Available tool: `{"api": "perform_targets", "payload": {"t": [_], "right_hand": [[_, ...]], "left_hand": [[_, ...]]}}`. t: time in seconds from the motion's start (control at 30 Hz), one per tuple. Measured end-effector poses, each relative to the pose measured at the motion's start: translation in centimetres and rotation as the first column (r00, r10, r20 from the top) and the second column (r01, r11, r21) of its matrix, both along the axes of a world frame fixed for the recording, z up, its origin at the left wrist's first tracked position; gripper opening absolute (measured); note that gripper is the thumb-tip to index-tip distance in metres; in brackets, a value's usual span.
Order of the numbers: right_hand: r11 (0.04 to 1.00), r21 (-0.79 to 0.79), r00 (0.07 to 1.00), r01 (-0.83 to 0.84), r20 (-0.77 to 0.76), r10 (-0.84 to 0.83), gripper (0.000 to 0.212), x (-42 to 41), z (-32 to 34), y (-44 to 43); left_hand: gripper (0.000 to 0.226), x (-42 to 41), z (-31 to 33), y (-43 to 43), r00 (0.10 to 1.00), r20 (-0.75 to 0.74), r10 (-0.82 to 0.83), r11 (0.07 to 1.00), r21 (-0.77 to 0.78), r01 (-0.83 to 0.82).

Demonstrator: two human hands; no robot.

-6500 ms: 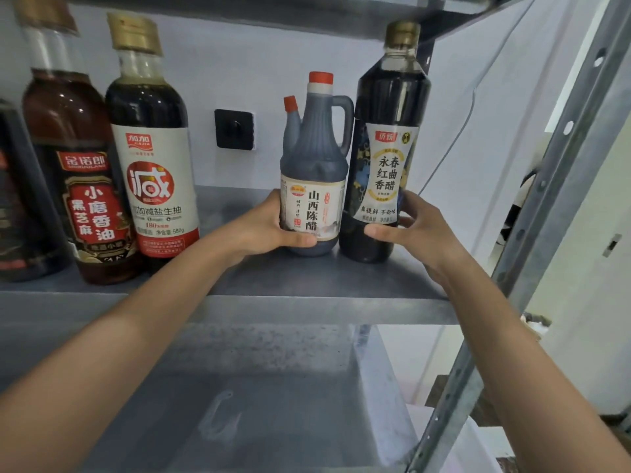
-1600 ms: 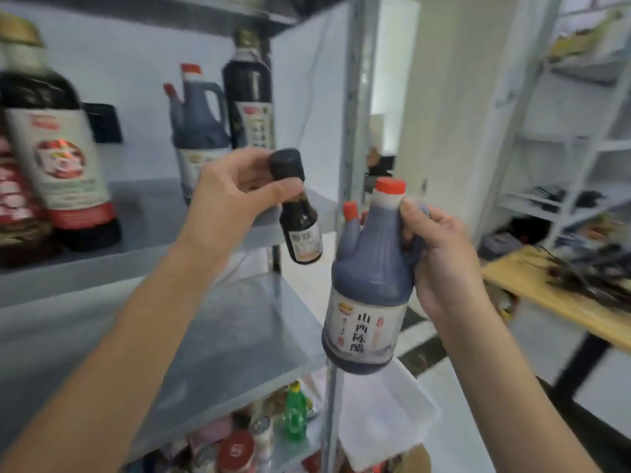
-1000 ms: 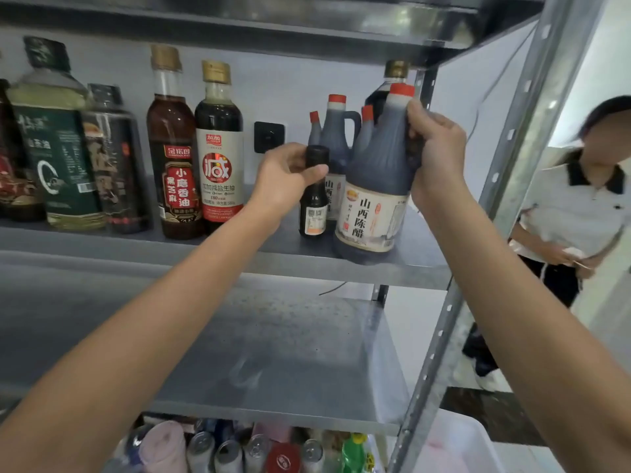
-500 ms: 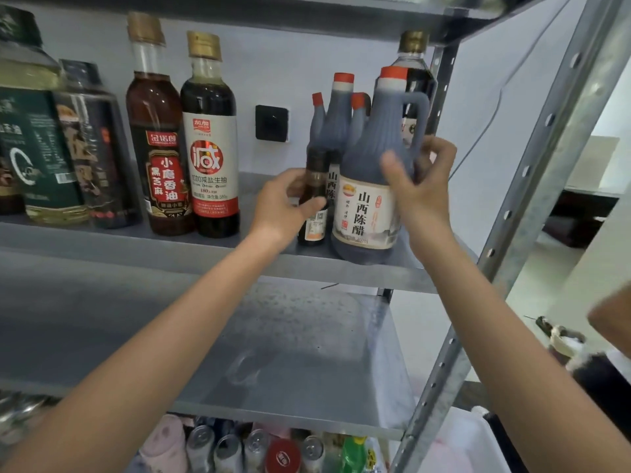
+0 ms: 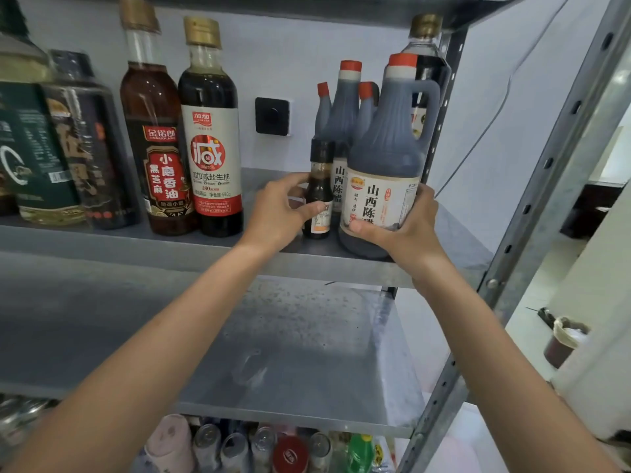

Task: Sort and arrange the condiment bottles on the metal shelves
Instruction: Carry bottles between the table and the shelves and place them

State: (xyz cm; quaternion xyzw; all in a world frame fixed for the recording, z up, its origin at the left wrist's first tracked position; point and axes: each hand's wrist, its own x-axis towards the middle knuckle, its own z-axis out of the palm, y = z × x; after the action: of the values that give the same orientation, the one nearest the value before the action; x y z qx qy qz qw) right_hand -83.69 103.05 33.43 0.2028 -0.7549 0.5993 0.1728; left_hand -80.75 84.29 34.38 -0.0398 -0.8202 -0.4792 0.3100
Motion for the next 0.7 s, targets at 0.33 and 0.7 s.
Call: {"api": "perform_targets", "payload": {"t": [0.33, 0.7], "right_hand": [[0.996, 0.079, 0.997, -0.031, 0.077, 0.025, 0.101, -1.6, 1.0, 0.6], [0.992, 0.11, 0.987, -0.062, 0.157, 0.044, 0.101, -5.3, 1.7, -0.1]], "left_hand": [[0.047, -0.7, 0.2, -0.1, 0.991, 0.045, -0.123, 0.992, 0.039, 0.122], [0.046, -4.1, 1.2, 0.1, 0.983, 0.118, -0.142, 0.987, 0.095, 0.132]]}}
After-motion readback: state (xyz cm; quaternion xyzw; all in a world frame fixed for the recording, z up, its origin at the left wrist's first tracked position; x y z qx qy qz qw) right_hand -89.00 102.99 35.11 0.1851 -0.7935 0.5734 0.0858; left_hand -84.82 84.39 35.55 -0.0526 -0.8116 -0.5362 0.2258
